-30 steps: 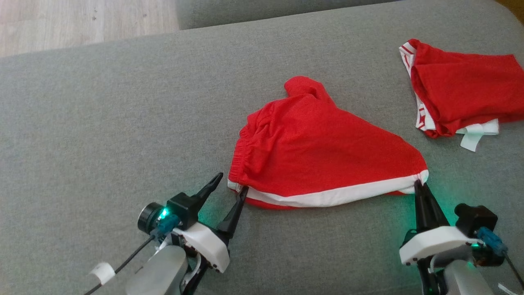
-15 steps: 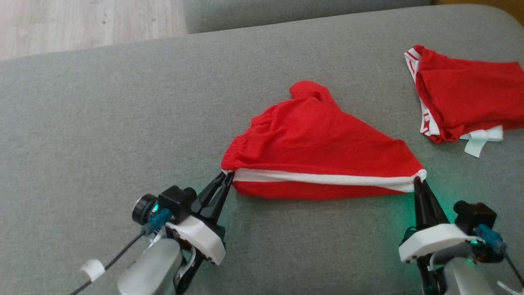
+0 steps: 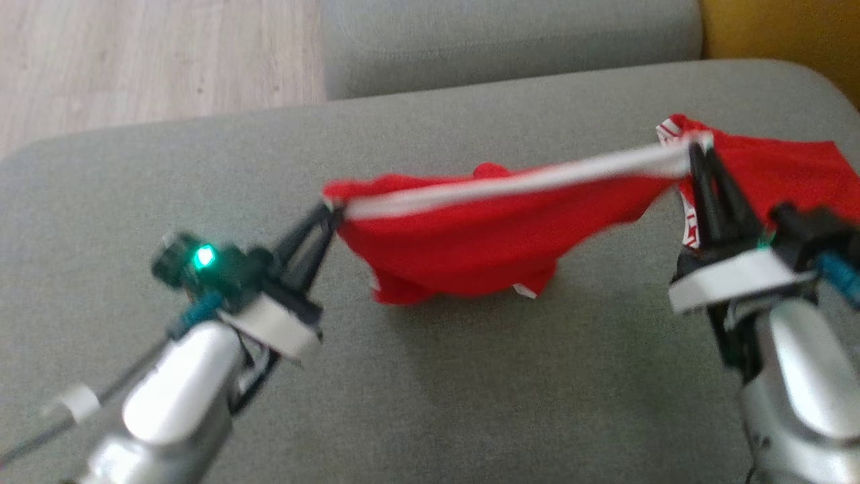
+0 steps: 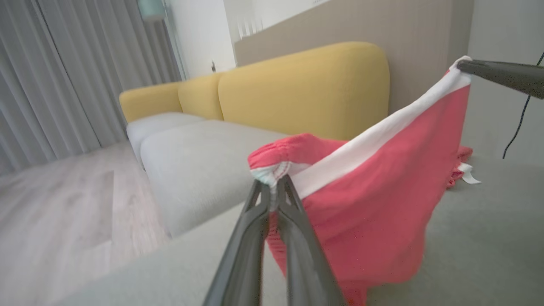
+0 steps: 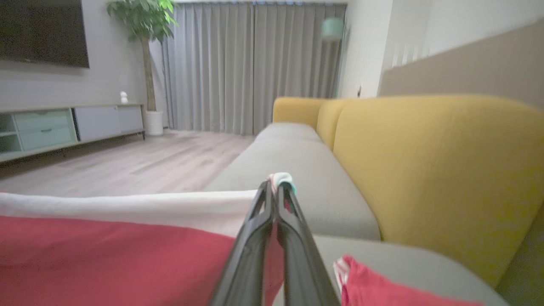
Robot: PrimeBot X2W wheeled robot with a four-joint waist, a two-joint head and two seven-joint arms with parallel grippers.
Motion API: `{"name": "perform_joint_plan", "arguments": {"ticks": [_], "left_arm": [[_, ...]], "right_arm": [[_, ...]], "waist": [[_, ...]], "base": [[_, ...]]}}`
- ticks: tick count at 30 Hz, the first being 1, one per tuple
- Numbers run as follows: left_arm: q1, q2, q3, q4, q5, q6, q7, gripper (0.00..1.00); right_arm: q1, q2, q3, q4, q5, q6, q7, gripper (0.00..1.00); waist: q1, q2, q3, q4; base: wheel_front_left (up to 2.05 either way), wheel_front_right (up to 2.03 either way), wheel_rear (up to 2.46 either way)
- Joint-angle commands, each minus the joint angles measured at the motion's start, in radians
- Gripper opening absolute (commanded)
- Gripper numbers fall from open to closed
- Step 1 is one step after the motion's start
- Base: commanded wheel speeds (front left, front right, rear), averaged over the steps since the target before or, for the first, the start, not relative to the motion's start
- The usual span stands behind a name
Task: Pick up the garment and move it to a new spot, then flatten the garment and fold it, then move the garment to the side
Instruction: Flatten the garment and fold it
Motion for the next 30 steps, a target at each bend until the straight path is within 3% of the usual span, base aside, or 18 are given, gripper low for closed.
{"name": "perform_joint_plan", "arguments": {"ticks": [1,10,20,27,30], "left_arm": [[-0.114,0.052,0.057,-0.054,0.01,0.002,0.009,0.0],[-0.298,0.145,0.074,-0.16,0.01,0.002,0.127,0.0],[-0.309,0.196,0.117,-0.301,-0.027,0.045,0.232,0.0],[-0.29,0.208,0.139,-0.309,-0.1,0.044,0.281,0.0],[-0.384,0.209,0.127,-0.252,-0.114,0.022,0.3,0.0]], "right_arm": [[-0.076,-0.028,0.042,-0.068,0.005,0.007,0.012,0.0],[-0.236,-0.088,0.119,-0.211,0.012,0.007,0.075,0.0],[-0.215,-0.067,0.091,-0.323,-0.015,0.007,0.14,0.0],[-0.244,-0.08,0.092,-0.279,-0.006,0.007,0.172,0.0],[-0.37,-0.117,0.131,-0.197,-0.003,0.007,0.19,0.0]], "waist": [[0.0,0.0,-0.029,0.005],[0.0,0.0,-0.089,0.01],[0.0,0.0,-0.104,0.024],[0.0,0.0,-0.045,0.014],[0.0,0.0,0.068,0.008]], "base": [[0.0,0.0,0.0],[0.0,0.0,0.0],[0.0,0.0,0.0],[0.0,0.0,0.0],[0.0,0.0,0.0]]}}
